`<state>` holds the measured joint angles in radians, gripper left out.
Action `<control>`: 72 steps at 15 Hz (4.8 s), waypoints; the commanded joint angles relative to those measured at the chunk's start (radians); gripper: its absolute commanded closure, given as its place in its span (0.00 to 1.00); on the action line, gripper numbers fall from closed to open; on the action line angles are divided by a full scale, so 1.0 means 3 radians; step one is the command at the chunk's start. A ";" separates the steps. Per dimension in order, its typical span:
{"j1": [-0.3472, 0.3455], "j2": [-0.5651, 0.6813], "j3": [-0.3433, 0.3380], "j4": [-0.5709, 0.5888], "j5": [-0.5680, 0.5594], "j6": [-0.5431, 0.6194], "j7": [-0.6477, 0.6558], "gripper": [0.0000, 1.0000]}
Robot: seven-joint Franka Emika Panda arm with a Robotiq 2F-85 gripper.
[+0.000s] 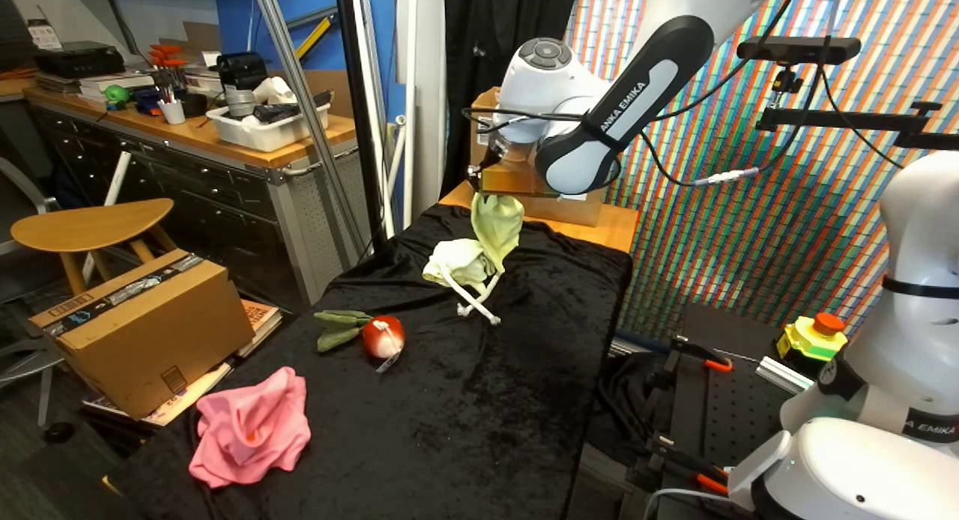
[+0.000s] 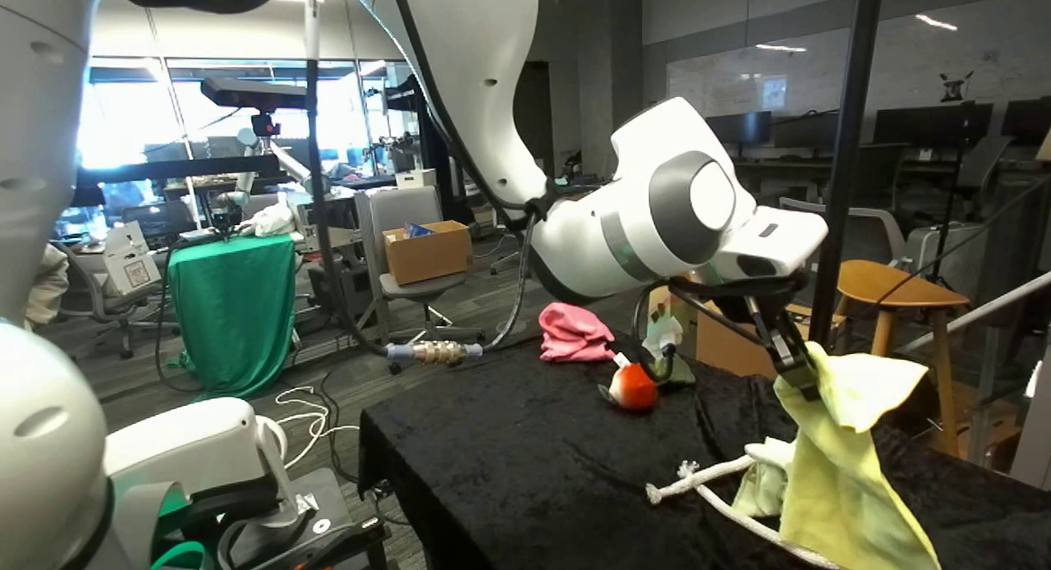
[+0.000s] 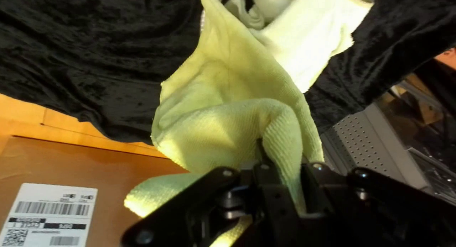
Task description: Stack the items on the tablecloth together.
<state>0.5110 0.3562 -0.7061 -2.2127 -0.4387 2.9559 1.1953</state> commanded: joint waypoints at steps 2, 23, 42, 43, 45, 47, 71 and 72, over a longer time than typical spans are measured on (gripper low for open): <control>-0.0009 0.0092 0.0284 0.0212 0.0154 0.0007 -0.0056 0.89; -0.0805 0.0406 0.1283 0.0643 0.0604 -0.0608 -0.0772 0.00; -0.0519 0.0567 0.1914 0.0846 0.0327 -0.0625 -0.1361 0.00; -0.0535 0.0628 0.1957 0.0881 0.0365 -0.0618 -0.1431 0.00; -0.0537 0.0752 0.1998 0.0975 0.0410 -0.0637 -0.1552 0.00; -0.0517 0.0889 0.2005 0.1103 0.0454 -0.0679 -0.1641 0.00; -0.0798 0.1840 0.2216 0.2565 0.1275 -0.1797 -0.2446 0.00; -0.0797 0.1860 0.2208 0.2583 0.1272 -0.1807 -0.2446 0.00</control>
<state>0.2863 0.8754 -0.0549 -1.5076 -0.0857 2.4528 0.4944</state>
